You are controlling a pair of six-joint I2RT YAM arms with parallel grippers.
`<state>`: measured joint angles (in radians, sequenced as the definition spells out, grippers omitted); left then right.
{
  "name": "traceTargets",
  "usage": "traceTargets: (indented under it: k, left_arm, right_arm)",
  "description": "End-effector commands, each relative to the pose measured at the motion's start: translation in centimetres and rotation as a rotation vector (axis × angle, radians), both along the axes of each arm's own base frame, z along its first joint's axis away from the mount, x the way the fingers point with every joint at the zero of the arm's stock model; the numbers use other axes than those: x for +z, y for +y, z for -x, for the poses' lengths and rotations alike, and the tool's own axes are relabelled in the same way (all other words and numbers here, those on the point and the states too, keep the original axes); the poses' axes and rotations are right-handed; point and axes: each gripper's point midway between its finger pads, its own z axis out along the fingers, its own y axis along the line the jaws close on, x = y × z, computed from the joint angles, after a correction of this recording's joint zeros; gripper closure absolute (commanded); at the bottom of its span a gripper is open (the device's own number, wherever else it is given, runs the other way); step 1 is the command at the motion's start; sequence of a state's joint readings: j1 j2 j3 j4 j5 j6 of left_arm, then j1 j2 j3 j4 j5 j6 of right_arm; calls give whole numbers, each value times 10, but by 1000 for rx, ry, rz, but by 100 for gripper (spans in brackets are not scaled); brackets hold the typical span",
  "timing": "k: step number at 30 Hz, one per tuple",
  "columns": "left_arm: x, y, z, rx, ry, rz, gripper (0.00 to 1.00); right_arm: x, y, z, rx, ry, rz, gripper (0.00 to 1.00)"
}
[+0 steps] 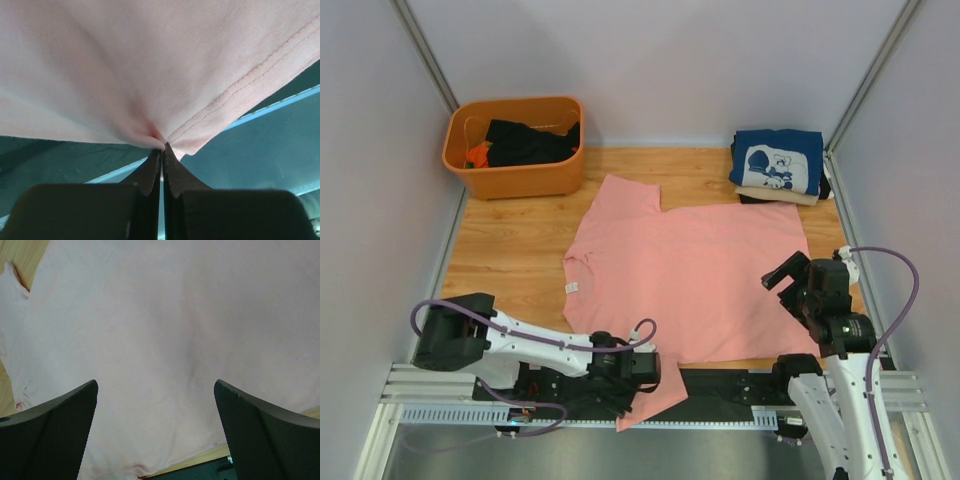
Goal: Fold and stack the t-shirts
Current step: Fold the tshirt
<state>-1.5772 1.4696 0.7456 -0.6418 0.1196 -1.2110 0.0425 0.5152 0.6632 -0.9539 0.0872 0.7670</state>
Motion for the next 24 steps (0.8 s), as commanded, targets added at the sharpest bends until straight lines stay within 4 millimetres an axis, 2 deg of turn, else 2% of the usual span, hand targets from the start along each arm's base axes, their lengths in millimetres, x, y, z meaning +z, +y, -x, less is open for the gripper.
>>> traceTargets:
  k: [1, 3, 4, 5, 6, 7, 9, 10, 13, 15, 17, 20, 21, 22, 23, 24]
  left_arm:
    - [7, -5, -37, 44, -170, 26, 100]
    - [16, 6, -62, 63, -228, 20, 100]
    - [28, 8, -85, 130, -243, 59, 100]
    - [33, 13, -98, 129, -263, 77, 100]
    - [34, 23, -109, 156, -273, 77, 100]
    - [48, 32, -136, 218, -312, 125, 100]
    - [57, 50, -158, 281, -346, 143, 100]
    - [69, 63, -178, 340, -379, 181, 100]
    - [79, 83, -208, 409, -420, 210, 100]
    - [84, 84, -219, 423, -407, 234, 100]
    - [81, 84, -225, 399, -389, 220, 100]
    - [76, 87, -236, 430, -367, 231, 100]
    - [76, 90, -242, 463, -364, 249, 100]
    - [79, 86, -244, 470, -349, 291, 100]
    - [80, 87, -247, 484, -346, 300, 100]
    - [81, 91, -253, 506, -342, 303, 100]
  right_arm:
    - [9, -5, -8, -30, -10, 9, 0]
    - [3, -7, -13, -38, 34, 22, 0]
    - [0, -10, -14, -57, 57, 32, 0]
    - [-4, -17, -13, -88, 83, 55, 0]
    - [-10, -18, -14, -107, 119, 52, 0]
    - [-13, -20, -15, -124, 135, 50, 0]
    - [-22, -21, -18, -147, 169, 41, 0]
    - [-22, -19, -25, -141, 155, 30, 0]
    - [-41, -15, -36, -135, 193, 9, 0]
    - [-58, -12, -42, -132, 246, 0, 0]
    - [-68, -10, -52, -123, 257, -10, 0]
    - [-94, -8, -64, -117, 331, -11, 0]
    - [-98, -6, -69, -110, 339, -15, 0]
    - [-95, -5, -82, -98, 318, -18, 0]
    - [-106, -4, -84, -94, 362, -13, 0]
    - [-108, -4, -91, -86, 365, -11, 0]
